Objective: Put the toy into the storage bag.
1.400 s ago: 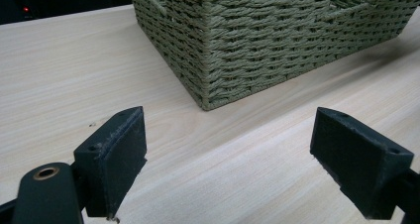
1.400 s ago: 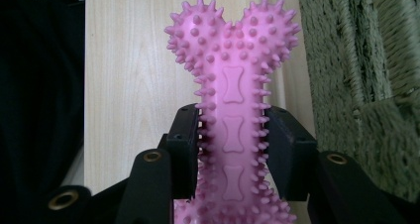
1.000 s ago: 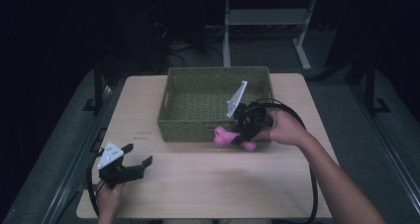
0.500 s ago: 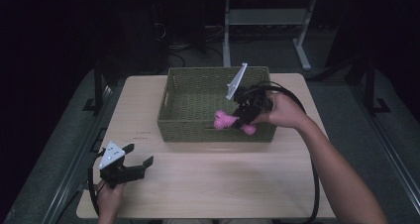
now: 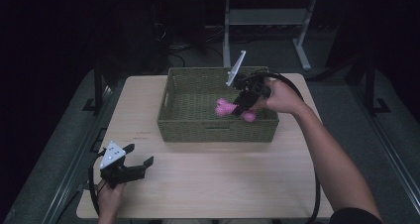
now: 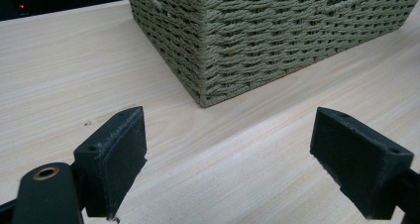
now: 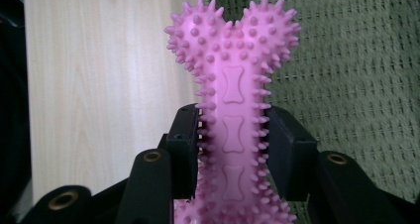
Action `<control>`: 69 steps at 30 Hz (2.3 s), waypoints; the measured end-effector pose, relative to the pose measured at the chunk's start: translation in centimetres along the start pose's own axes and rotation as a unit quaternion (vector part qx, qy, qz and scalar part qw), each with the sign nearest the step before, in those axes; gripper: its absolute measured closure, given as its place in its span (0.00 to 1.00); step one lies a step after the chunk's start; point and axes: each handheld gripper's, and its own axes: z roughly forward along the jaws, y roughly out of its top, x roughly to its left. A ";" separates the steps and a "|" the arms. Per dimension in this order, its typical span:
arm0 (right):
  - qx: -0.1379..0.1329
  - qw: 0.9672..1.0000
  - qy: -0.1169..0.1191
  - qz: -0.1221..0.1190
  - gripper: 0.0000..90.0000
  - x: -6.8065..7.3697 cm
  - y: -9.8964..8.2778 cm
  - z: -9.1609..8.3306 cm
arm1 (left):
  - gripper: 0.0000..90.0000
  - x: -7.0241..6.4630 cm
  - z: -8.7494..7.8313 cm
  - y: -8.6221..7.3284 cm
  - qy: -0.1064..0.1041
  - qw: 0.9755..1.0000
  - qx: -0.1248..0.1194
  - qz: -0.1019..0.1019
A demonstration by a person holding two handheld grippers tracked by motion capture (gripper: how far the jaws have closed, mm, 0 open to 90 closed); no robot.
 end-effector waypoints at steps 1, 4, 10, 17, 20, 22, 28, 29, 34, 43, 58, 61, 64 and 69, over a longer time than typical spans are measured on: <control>0.002 1.000 -0.001 0.001 0.65 -0.3 0.1 0.1 | 0.15 0.0 0.0 0.0 0.000 1.000 0.000 0.000; 0.004 1.000 0.001 0.001 0.65 -0.9 0.1 0.3 | 0.15 0.1 0.0 0.0 0.001 1.000 0.000 0.000; 0.007 1.000 0.002 0.011 0.65 -2.2 -0.2 1.1 | 0.15 0.1 0.0 0.0 0.001 1.000 0.001 0.000; 0.017 1.000 0.003 0.024 0.65 -3.3 -0.7 2.2 | 0.15 -0.1 0.1 0.1 -0.001 1.000 0.003 0.002; 0.018 0.999 0.006 0.029 0.65 -4.0 -0.9 2.7 | 0.15 -0.1 0.2 0.1 -0.001 1.000 0.004 0.003; 0.018 0.999 0.005 0.028 0.65 -4.1 -0.9 2.9 | 0.15 -0.1 0.2 0.1 -0.002 1.000 0.005 0.005; 0.013 0.999 0.012 0.044 0.65 -5.0 -1.6 4.4 | 0.15 -0.2 0.4 0.1 -0.004 1.000 0.006 0.005; 0.016 0.999 0.012 0.046 0.65 -5.1 -1.7 4.7 | 0.15 -0.2 0.3 0.1 -0.004 1.000 0.006 0.005; 0.030 0.998 0.017 0.050 0.65 -5.4 -2.0 5.9 | 0.15 -0.2 0.4 0.1 -0.003 1.000 0.008 0.005; 0.022 0.998 0.033 0.056 0.65 -5.5 -2.0 6.9 | 0.15 -0.2 0.4 0.1 0.000 1.000 0.006 0.004; 0.035 0.997 0.043 0.062 0.65 -5.4 -2.6 9.1 | 0.15 -0.1 0.3 0.1 -0.002 1.000 0.007 0.000; 0.040 0.996 0.046 0.066 0.65 -5.5 -2.8 9.5 | 0.15 0.0 0.3 0.1 0.000 1.000 0.006 -0.003; 0.040 0.996 0.048 0.068 0.65 -5.4 -2.8 9.7 | 0.15 0.0 0.2 0.1 0.001 1.000 0.005 -0.004; 0.042 0.995 0.049 0.069 0.65 -5.4 -2.7 9.9 | 0.15 -0.1 0.3 0.1 0.000 1.000 0.006 -0.002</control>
